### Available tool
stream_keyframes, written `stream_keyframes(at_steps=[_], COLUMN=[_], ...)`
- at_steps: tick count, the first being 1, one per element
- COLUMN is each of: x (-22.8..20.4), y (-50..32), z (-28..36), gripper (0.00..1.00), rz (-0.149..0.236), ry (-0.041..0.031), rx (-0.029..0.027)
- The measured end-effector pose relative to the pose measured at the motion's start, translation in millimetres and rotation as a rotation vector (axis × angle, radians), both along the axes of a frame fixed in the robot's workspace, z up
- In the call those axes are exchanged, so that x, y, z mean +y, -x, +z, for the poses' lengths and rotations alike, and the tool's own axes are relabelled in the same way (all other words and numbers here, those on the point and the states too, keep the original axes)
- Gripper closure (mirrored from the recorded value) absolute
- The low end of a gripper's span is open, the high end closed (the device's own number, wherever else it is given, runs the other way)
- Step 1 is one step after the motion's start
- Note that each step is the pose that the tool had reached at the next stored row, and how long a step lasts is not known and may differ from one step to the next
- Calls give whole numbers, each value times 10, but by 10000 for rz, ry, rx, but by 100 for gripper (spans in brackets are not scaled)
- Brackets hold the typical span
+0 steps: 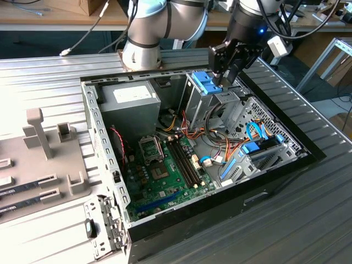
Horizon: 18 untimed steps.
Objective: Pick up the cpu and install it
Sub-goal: 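Pick up the cpu and move it towards the insertion slot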
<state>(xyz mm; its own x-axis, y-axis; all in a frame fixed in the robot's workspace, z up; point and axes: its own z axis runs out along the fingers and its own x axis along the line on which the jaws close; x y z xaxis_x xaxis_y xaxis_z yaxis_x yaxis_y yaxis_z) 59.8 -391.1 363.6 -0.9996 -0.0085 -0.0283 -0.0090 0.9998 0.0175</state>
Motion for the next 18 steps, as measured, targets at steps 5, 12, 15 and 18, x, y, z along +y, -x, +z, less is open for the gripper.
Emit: stream_keyframes(at_steps=[5, 12, 15, 18], x=[0, 0, 0, 0], y=[-108, -209, -267, -311], z=[-43, -81, -99, -112], gripper=[53, 53, 53, 53], rz=[0, 0, 1, 0], ry=[0, 0, 0, 0], rx=[0, 0, 0, 0])
